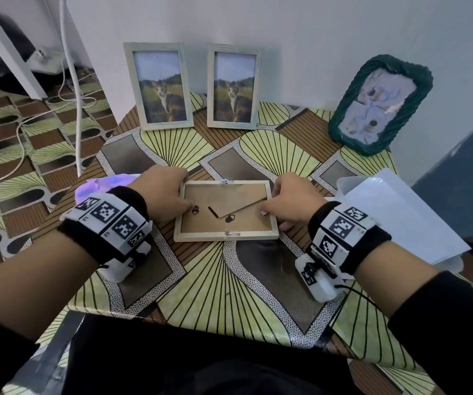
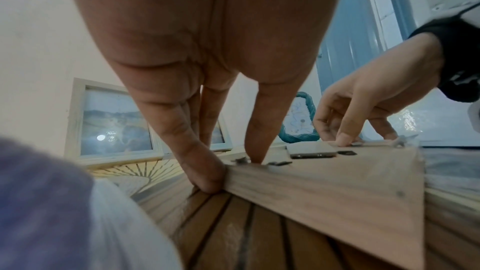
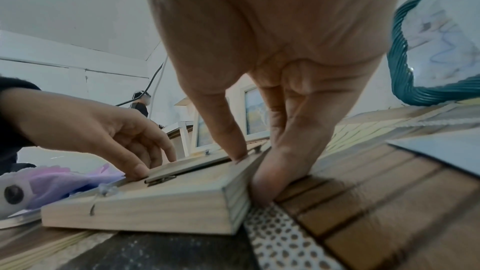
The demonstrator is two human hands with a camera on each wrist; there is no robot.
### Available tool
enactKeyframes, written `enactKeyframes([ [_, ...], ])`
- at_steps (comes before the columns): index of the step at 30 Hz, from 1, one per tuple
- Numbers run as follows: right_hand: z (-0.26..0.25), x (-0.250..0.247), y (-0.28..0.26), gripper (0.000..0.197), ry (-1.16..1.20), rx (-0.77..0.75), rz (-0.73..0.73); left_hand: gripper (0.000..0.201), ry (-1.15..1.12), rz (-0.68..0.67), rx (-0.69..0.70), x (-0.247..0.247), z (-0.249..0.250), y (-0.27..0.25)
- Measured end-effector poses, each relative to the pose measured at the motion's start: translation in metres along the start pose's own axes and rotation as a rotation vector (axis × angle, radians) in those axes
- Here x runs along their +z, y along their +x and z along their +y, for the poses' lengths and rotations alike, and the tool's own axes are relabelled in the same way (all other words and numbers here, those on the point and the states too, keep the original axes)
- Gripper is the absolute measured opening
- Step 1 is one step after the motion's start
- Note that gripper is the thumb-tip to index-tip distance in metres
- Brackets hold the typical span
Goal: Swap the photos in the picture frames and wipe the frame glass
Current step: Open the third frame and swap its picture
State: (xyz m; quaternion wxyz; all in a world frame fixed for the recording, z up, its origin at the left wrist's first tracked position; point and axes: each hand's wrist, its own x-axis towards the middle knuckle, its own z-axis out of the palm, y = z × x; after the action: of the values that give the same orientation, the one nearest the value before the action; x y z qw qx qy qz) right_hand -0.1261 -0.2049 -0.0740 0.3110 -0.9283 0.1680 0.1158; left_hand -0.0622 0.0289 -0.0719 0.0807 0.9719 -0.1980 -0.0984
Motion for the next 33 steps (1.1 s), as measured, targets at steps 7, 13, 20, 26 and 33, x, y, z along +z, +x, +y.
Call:
enactKeyframes([
  [7,-0.001,-0.002,0.0,0.013,0.018,0.005,-0.025,0.034,-0.055,-0.033,-0.029,-0.004,-0.004,0.006],
  [13,0.002,-0.006,-0.002,0.018,0.028,-0.009,-0.086,0.03,-0.138,-0.045,-0.069,-0.003,-0.009,0.013],
  [20,0.0,-0.008,-0.007,0.023,-0.077,-0.041,-0.056,0.039,-0.178,-0.073,-0.094,-0.001,-0.008,0.01],
  [26,0.003,-0.015,-0.004,0.043,-0.302,-0.331,0.111,0.05,-0.308,-0.052,-0.027,-0.017,0.0,-0.025],
  [33,-0.005,-0.002,-0.004,0.05,-0.333,-0.585,-0.024,0.039,-0.433,-0.101,0.083,-0.011,-0.001,-0.088],
])
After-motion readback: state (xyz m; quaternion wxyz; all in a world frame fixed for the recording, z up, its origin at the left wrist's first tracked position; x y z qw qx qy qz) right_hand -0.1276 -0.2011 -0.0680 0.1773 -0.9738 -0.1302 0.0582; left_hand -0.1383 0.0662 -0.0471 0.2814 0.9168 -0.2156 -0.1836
